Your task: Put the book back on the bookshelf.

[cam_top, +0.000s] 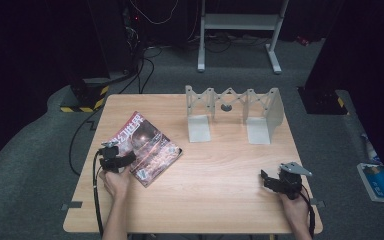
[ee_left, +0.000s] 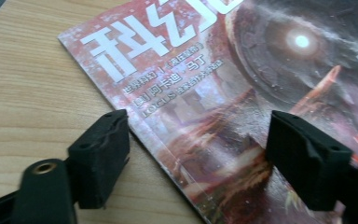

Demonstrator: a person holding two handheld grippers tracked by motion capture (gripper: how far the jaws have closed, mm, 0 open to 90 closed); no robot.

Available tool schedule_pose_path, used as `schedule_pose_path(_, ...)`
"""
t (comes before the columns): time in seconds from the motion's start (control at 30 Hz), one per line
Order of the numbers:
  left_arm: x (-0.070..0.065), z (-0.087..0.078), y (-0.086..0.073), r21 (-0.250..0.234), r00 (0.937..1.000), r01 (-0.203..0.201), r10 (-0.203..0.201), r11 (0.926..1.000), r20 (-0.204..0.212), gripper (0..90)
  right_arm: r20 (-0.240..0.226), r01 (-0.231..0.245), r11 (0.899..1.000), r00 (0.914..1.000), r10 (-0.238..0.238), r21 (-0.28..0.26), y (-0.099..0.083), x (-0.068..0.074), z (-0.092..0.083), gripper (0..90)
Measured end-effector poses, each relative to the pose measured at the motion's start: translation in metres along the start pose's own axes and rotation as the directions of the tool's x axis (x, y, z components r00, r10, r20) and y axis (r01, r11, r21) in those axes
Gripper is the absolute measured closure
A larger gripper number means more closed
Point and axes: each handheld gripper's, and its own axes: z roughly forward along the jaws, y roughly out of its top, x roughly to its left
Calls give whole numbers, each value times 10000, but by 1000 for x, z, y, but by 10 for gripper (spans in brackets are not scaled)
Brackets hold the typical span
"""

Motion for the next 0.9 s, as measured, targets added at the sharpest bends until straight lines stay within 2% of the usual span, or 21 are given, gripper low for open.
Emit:
schedule_pose_path(0.37, -2, 0, -6, -432, 10000, 13, -16, 9991, -70, 248, -13, 17, 10000, 10000, -17, -5, 0, 0, 0, 147)
schedule_pose_path(0.9, -2, -5, -10, -540, 9996, -283, 286, 9981, 38, 293, -157, 177, 9998, 9997, -177, -18, -2, 6, -3, 148)
